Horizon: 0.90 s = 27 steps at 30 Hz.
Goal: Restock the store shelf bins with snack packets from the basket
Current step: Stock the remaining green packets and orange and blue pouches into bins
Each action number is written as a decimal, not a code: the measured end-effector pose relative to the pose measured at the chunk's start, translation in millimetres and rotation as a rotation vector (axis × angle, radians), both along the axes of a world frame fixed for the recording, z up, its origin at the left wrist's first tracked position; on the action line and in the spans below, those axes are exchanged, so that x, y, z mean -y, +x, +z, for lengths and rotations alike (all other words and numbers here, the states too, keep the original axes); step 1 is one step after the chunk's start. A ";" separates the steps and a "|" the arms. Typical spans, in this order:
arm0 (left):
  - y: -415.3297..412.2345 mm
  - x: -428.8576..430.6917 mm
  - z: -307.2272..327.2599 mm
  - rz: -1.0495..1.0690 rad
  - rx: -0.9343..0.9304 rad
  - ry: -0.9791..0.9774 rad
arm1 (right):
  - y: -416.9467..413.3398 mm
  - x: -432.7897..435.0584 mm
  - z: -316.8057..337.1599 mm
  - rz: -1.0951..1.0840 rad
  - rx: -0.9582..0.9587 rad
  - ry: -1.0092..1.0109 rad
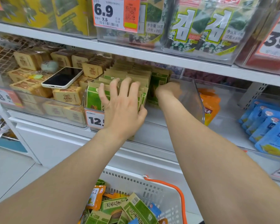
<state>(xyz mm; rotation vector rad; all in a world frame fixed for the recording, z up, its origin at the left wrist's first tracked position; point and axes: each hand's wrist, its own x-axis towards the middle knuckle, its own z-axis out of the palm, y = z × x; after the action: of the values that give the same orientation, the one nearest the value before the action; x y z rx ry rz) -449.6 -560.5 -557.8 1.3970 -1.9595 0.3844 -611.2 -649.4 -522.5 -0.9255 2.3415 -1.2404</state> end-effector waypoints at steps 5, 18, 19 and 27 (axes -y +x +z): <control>0.6 1.7 -0.1 -0.020 -0.011 0.004 | -2.4 2.6 -3.9 0.020 -0.037 -0.038; 17.5 -14.8 15.9 -0.215 -0.159 -0.068 | 1.7 -53.0 0.6 0.363 -0.205 0.195; 20.8 -17.8 17.9 -0.215 -0.170 -0.102 | 4.0 -62.9 2.7 0.358 -0.262 0.160; 55.9 -39.9 12.5 -0.216 0.038 0.403 | 37.6 -145.9 7.0 0.830 -0.875 -0.338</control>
<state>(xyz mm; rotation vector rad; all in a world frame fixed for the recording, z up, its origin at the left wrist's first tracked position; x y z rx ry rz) -393.7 -520.6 -545.3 1.4006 -2.2798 -0.0921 -573.6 -503.5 -515.5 -2.6166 1.7920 -0.9468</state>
